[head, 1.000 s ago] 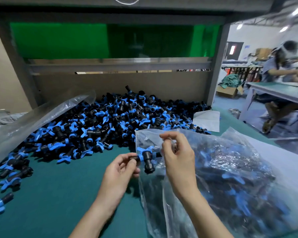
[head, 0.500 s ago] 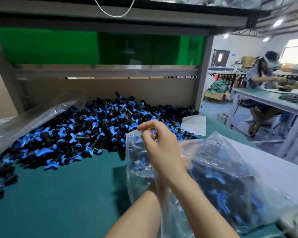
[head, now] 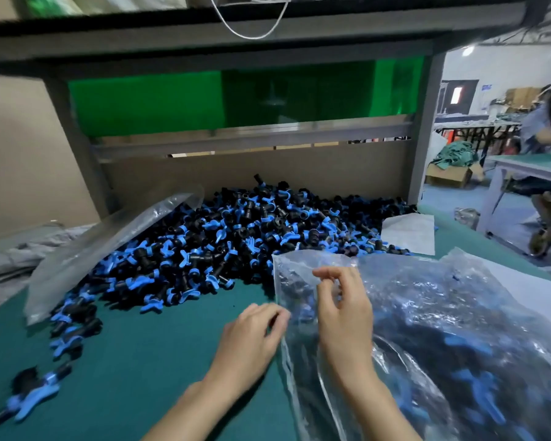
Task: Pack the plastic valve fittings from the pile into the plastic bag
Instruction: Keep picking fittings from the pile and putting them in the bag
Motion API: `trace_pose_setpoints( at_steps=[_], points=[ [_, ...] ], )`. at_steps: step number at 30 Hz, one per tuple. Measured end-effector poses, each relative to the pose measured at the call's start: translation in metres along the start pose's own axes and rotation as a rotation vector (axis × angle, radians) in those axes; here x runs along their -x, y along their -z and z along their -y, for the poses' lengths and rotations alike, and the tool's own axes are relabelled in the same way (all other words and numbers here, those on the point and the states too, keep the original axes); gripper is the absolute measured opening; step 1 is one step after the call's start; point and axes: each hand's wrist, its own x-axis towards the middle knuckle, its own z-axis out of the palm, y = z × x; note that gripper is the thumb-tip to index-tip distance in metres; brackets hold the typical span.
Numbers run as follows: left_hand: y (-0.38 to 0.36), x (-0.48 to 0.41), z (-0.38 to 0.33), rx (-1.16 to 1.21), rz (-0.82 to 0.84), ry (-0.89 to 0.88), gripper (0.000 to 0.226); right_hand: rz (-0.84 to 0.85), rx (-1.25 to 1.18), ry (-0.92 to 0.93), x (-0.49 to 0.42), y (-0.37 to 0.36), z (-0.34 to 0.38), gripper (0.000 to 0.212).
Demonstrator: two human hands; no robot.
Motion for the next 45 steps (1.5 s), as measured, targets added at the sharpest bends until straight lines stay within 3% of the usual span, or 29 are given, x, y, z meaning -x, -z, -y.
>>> trace_pose_setpoints(
  at_steps=[5,14,20,30,32,35,40,45],
  points=[
    [0.012,0.004,0.077,-0.143,-0.063,0.27,0.021,0.098,0.159,-0.119,0.015,-0.011,-0.038,0.021],
    [-0.009,-0.048,0.092,-0.481,-0.013,0.485,0.048,0.082,0.158,-0.155,0.015,-0.011,-0.05,0.022],
    [-0.013,-0.072,0.097,-0.65,0.06,0.491,0.045,0.089,0.172,-0.156,0.015,-0.013,-0.053,0.023],
    [-0.008,-0.042,0.078,-0.576,-0.166,0.445,0.022,0.091,0.15,-0.159,0.016,-0.011,-0.052,0.02],
    [-0.004,-0.029,0.073,-0.443,-0.214,0.353,0.016,0.097,0.147,-0.159,0.016,-0.011,-0.051,0.021],
    [0.002,-0.009,0.06,-0.016,-0.296,0.277,0.009,0.112,0.149,-0.155,0.016,-0.01,-0.05,0.022],
    [-0.004,0.012,0.027,0.885,-0.368,0.473,0.024,0.153,0.169,-0.131,0.017,-0.01,-0.047,0.018],
    [-0.004,0.013,0.019,1.292,-0.308,0.549,0.026,0.237,0.198,-0.059,0.019,-0.01,-0.042,0.01]
  ],
)
